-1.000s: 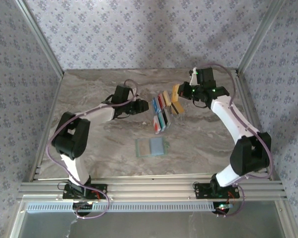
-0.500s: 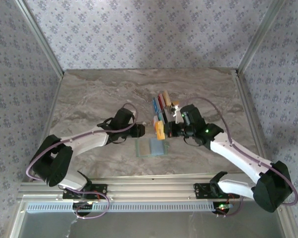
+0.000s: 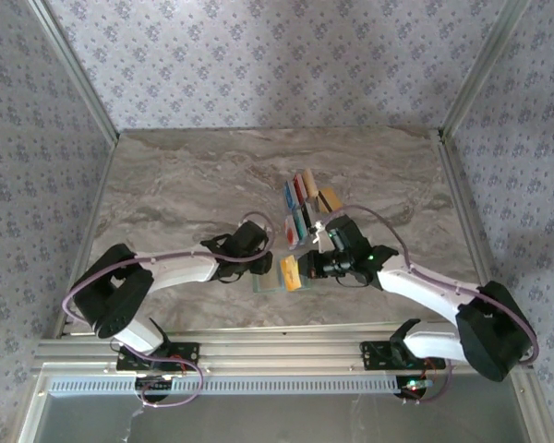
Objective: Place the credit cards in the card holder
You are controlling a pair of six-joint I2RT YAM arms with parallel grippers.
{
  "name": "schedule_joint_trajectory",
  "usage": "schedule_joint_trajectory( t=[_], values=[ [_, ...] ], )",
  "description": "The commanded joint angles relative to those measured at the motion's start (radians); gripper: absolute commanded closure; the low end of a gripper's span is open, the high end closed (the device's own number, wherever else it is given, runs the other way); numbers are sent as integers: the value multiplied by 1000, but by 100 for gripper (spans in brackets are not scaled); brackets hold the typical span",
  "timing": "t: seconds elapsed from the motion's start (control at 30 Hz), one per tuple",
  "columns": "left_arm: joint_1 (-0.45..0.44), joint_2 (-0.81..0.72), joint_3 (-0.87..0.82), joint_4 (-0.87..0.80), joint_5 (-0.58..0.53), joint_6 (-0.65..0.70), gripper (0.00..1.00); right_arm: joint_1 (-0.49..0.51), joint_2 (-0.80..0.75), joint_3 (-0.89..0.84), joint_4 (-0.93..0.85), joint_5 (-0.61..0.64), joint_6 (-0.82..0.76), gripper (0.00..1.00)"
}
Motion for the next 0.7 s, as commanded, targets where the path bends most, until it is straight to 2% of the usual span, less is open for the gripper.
schedule_joint_trajectory(
  t=[0.0,0.67],
  values=[
    [-22,-5,-26,10,-48,-20,52,4,20,-15,58,-27,30,100],
    [-47,-14,-52,23,-72,-36,59,-61,160,-28,178,-144,101,100]
  ],
)
